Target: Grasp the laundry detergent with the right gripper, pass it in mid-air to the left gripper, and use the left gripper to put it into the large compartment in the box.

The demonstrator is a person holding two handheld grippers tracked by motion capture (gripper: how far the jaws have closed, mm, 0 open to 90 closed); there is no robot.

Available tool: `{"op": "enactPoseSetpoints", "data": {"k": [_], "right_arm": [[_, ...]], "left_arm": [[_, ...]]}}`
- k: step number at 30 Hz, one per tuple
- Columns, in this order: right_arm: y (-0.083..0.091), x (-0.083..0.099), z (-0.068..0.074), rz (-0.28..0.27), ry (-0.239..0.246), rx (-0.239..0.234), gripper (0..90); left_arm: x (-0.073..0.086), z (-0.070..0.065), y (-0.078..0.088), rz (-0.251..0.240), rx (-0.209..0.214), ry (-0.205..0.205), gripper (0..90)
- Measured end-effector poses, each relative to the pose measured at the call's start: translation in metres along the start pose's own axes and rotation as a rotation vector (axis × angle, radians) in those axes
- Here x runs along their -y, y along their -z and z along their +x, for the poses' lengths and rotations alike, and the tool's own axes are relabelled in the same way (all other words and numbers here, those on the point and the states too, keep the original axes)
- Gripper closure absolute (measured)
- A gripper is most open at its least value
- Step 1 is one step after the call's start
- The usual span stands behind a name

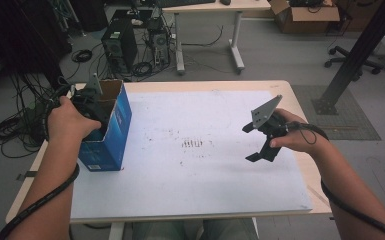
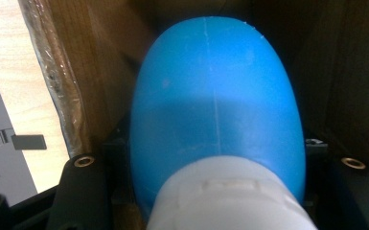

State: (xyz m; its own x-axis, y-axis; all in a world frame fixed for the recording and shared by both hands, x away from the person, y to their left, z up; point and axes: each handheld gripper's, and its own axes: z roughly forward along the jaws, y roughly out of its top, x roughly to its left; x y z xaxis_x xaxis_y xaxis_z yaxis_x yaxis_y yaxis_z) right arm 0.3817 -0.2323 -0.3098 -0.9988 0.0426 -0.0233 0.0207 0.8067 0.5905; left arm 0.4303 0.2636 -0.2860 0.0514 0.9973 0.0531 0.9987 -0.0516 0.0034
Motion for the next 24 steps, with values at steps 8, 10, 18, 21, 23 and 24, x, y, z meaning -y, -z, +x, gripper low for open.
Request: {"op": "enactPoseSetpoints", "data": {"k": [8,10,18,21,23,24], "right_arm": [[0.0007,0.0005,0.0008,-0.003,0.000,0.001,2.3],[0.0010,0.0010,0.0012,-0.004,-0.002,0.004,2.2],[0.0011,0.0035,0.0019,-0.011,-0.003,0.012,2.4],[0.0016,0.0044,0.0016,-0.026,-0.007,0.027,2.5],[0.0016,0.0050,0.0022,-0.027,-0.010,0.025,2.3],[0.0017,0.0054,0.0022,-0.028,-0.010,0.025,2.4]], "left_arm": [[0.0004,0.0008,-0.0007,0.002,0.003,0.000,37.8],[0.0007,0.0007,-0.0009,0.000,0.003,-0.001,37.8],[0.0008,0.0002,0.0009,0.004,0.007,-0.010,36.0],[0.0008,-0.0002,0.0031,-0.002,0.008,-0.011,34.4],[0.0010,-0.0003,0.0041,-0.004,0.008,-0.012,33.7],[0.0010,-0.0006,0.0041,-0.004,0.009,-0.011,33.1]]}}
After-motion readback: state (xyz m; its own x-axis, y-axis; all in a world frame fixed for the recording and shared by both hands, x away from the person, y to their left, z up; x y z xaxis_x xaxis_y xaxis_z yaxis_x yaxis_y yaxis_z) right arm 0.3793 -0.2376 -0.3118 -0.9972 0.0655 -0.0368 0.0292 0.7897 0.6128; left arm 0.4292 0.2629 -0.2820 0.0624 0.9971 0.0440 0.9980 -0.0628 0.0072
